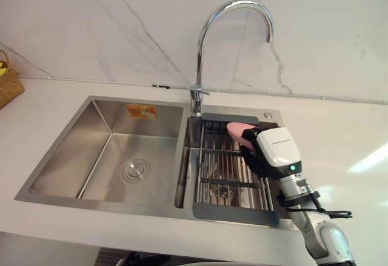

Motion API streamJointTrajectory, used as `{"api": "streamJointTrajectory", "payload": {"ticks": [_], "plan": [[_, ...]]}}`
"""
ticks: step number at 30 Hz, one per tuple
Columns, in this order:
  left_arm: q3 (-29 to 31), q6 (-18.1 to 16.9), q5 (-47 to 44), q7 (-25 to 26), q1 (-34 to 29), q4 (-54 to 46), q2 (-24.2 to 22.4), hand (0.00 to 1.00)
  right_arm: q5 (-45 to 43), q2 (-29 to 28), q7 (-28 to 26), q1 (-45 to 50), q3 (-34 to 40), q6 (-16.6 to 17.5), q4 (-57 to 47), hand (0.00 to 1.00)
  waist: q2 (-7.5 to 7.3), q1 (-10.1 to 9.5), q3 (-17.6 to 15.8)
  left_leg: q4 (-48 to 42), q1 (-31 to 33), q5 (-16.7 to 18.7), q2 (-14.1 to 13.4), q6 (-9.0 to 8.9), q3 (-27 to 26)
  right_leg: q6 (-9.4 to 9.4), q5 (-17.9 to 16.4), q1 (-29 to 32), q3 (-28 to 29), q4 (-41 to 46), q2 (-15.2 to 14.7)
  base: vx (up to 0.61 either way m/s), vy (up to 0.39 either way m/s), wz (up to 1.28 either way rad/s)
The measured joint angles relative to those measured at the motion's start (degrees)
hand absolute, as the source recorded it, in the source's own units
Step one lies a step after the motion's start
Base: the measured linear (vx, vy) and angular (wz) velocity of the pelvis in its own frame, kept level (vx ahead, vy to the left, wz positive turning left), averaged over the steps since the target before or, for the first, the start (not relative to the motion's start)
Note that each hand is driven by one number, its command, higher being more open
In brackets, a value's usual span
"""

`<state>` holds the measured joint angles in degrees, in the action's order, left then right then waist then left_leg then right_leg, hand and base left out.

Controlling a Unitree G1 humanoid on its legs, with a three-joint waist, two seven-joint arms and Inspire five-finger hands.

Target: Walk over to the sink, pick up the cup, carry it to the dishwasher, place the cup inside the dishwasher, then close the dishwasher door

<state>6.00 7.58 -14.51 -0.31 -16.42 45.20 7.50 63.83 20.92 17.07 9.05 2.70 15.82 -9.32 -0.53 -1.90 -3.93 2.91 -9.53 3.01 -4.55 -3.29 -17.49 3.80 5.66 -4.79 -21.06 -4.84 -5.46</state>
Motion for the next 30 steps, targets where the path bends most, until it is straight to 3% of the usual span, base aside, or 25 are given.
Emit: {"api": "streamJointTrajectory", "payload": {"ticks": [4,6,7,9,12,15,16,18,19,20,21,22,23,25,26,27,29,30], "plan": [[0.5,0.6,0.1,0.7,-0.3,-1.9,-0.5,1.00,-5.1,0.2,-1.0,-0.1,5.9,-1.0,-6.1,0.00,0.03,0.73,-0.3,-0.5,1.9,0.8,-0.3,0.35,1.3,0.10,-0.4,0.5,-1.5,0.0,0.1,0.00,-0.012,0.20],[2.9,0.7,1.0,0.5,-1.1,-3.1,-1.7,1.00,-6.7,0.9,-0.9,-2.3,8.6,-1.2,-7.4,0.00,0.11,0.63,-0.8,-6.1,4.2,3.2,-1.3,0.23,1.4,-0.38,-0.9,1.3,-0.7,0.2,0.5,0.06,-0.027,-0.13],[3.1,0.7,1.0,0.4,-1.3,-3.2,-1.8,1.00,-6.9,1.4,-0.9,-3.0,8.8,-1.5,-7.3,0.00,0.44,0.54,-1.0,-10.1,5.6,5.0,-2.1,0.04,1.2,-0.60,-1.1,1.5,-0.1,0.6,0.7,0.04,-0.013,-0.18],[2.6,1.0,1.9,-0.8,0.0,-5.8,-1.7,1.00,-7.4,4.9,-1.0,-8.4,8.9,-1.3,-6.6,0.00,2.78,1.14,-2.8,-24.0,13.0,9.6,-4.4,-0.26,3.6,-1.41,-1.4,4.5,1.8,2.9,2.1,-0.06,-0.014,-0.36],[2.3,0.8,2.3,-1.0,-0.2,-6.0,-2.5,1.00,-7.4,7.0,-0.8,-11.2,8.0,-0.9,-4.8,0.00,3.86,0.57,-3.5,-25.3,13.0,10.6,-4.3,-0.65,6.3,-1.94,-0.4,6.7,5.8,4.8,2.4,-0.15,0.046,-0.80],[0.3,-0.6,2.2,-2.2,0.3,-2.6,-2.1,1.00,-7.4,6.8,-0.8,-12.0,6.3,-1.9,-0.1,0.00,2.99,-1.27,-4.0,-19.3,7.2,12.0,-1.4,-0.51,6.6,-1.80,0.1,11.5,14.8,10.0,2.7,-0.21,0.053,-1.46],[-1.2,-2.4,2.1,-1.1,1.3,-0.3,-1.7,1.00,-7.2,6.9,-0.8,-11.9,6.3,-2.5,0.9,0.00,2.53,-0.78,-4.2,-18.7,6.8,12.3,0.5,0.50,7.2,-0.93,0.5,13.1,17.7,10.8,2.3,-0.35,0.110,-1.28],[-2.5,-1.9,1.6,-0.2,1.3,0.4,-0.7,1.00,-7.2,6.9,-0.8,-11.7,6.6,-3.0,0.8,0.00,1.99,0.74,-4.5,-18.6,7.0,12.1,2.2,1.96,7.3,-0.71,1.4,13.7,19.7,9.9,1.8,-0.26,0.111,-0.76],[-2.7,-0.7,1.4,0.4,1.5,0.2,-0.2,1.00,-7.2,7.0,-1.0,-10.3,8.4,-3.5,-0.5,0.00,1.92,2.21,-4.6,-18.6,7.3,11.5,2.7,2.65,6.7,-0.50,1.2,13.7,18.8,8.3,1.2,-0.17,0.086,-0.69],[-2.3,1.3,1.0,1.2,1.8,-1.0,-0.4,1.00,-7.4,7.0,-1.5,-9.4,10.3,-4.3,-1.5,0.00,2.61,2.18,-4.3,-17.7,8.0,9.1,1.6,4.49,4.2,0.91,-1.8,14.7,14.1,7.8,0.2,-0.19,0.045,-0.72],[-2.1,2.2,0.9,1.6,1.7,-1.8,-0.6,1.00,-7.4,6.9,-1.8,-9.5,10.5,-4.5,-1.8,0.00,3.01,1.63,-4.1,-17.1,8.3,8.5,1.0,4.70,2.6,0.62,-2.4,15.9,10.7,9.4,-0.5,-0.17,0.009,-0.88],[-1.6,3.1,0.6,1.9,1.7,-2.7,-0.9,1.00,-7.3,6.9,-1.9,-9.7,10.4,-4.4,-2.2,0.00,2.82,1.04,-4.1,-16.8,8.5,8.2,0.3,4.57,0.7,-0.72,-2.9,17.5,7.2,13.0,-1.7,-0.17,-0.027,-1.03],[0.3,4.6,-0.2,2.1,1.8,-3.8,-1.0,1.00,-6.6,6.8,-1.8,-9.7,10.3,-3.6,-2.6,0.00,2.76,0.14,-4.2,-16.5,8.3,7.9,-1.1,4.21,-2.0,-3.64,-4.9,19.2,2.4,21.8,-4.2,-0.09,-0.035,-1.10],[2.7,6.0,-0.4,2.5,1.5,-4.7,-1.3,1.00,-4.9,6.8,-1.5,-9.6,9.1,-3.0,-2.5,0.00,2.50,-0.61,-4.0,-17.7,7.4,7.8,-3.9,4.05,-4.5,-5.96,-8.2,16.7,-1.1,34.5,-10.1,-0.03,-0.061,-0.88],[3.3,5.9,-0.4,2.5,1.3,-4.8,-1.2,1.00,-4.6,6.8,-1.3,-9.5,8.8,-3.0,-2.5,0.00,2.20,-0.61,-3.8,-18.3,7.6,7.8,-4.4,4.05,-4.7,-6.21,-8.5,15.8,-1.1,37.0,-12.0,0.01,-0.140,-0.48],[3.9,5.6,-0.5,2.5,1.1,-4.9,0.5,1.00,-3.8,6.9,-0.4,-9.5,8.2,-3.2,-2.3,0.00,0.81,-0.80,-3.0,-20.2,9.1,7.9,-5.3,3.92,-5.1,-8.11,-5.5,13.8,-0.9,39.8,-15.4,-0.02,-0.301,-0.43],[4.9,5.5,-0.6,2.6,1.9,-4.9,2.6,1.00,-2.8,8.5,0.6,-10.3,8.1,-3.5,-1.1,0.00,0.53,-2.60,-2.6,-19.9,11.2,8.1,-6.4,1.14,-2.1,-7.18,-3.8,14.0,-1.4,36.2,-13.1,-0.07,-0.293,-0.58],[4.9,5.2,-1.2,2.6,1.8,-4.6,2.7,1.00,-2.8,9.0,0.6,-10.7,8.1,-4.1,0.4,0.00,1.38,-3.72,-1.7,-16.6,10.5,5.6,-7.3,-0.01,-2.0,-6.53,-4.4,12.4,-0.8,30.4,-10.4,-0.08,-0.148,-0.56]]}}
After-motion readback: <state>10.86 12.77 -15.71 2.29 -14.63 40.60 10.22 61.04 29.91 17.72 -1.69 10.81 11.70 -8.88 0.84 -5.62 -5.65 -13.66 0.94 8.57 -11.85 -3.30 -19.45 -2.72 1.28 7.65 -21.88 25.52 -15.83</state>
